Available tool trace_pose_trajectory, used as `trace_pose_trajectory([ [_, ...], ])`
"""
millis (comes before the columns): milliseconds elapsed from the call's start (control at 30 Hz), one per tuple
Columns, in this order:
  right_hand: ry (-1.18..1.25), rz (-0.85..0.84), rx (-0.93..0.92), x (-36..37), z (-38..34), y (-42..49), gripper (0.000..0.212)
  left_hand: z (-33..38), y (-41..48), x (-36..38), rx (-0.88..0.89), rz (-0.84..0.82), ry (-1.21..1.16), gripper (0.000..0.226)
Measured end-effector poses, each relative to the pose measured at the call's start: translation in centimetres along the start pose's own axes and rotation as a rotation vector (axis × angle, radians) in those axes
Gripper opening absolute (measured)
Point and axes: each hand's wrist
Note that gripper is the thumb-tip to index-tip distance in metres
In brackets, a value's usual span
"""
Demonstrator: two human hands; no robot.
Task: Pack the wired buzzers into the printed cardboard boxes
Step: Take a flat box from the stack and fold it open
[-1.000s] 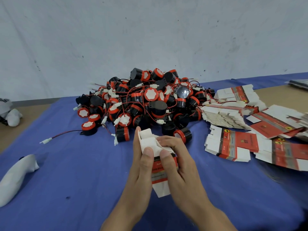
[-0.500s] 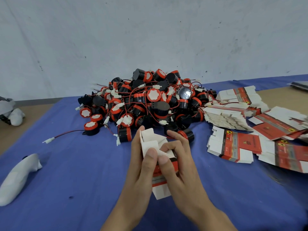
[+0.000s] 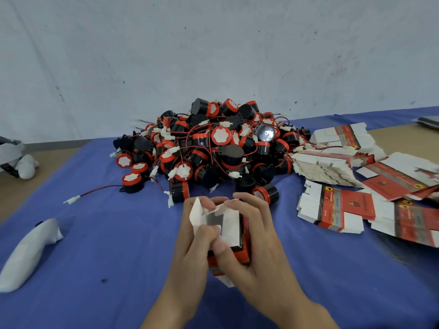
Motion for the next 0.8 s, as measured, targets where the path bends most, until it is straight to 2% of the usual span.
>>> trace_pose_trajectory([
  [100, -0.031, -0.061, 0.040, -0.1, 0.2, -0.1, 0.054, 0.0, 0.0, 0.0, -0.016, -0.008, 0.019, 0.028],
  [300, 0.038, -0.189, 0.121, -0.7, -0.1, 0.2, 0.044, 0.0, 0.1, 0.3, 0.040, 0.043, 0.093, 0.024],
  [533, 0.007, -0.132, 0.108, -0.8, -0.1, 0.2, 0.041, 0.1, 0.1, 0.6, 0.097, 0.046, 0.128, 0.026],
  [700, 0.000, -0.013, 0.104, -1.0, 0.2, 0.3, 0.037, 0.0, -0.2, 0.4, -0.003, -0.108, 0.088, 0.053],
  [800, -0.002, 0.033, 0.086, -1.1, 0.3, 0.3, 0.036, 0.0, -0.3, 0.5, -0.042, -0.157, 0.060, 0.057],
])
Point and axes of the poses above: each hand's wrist, its own y-axis towards the middle knuckle, its own x-axis out of the palm, z = x × y, and after that the axes turned 4 degrees about -z, right-handed
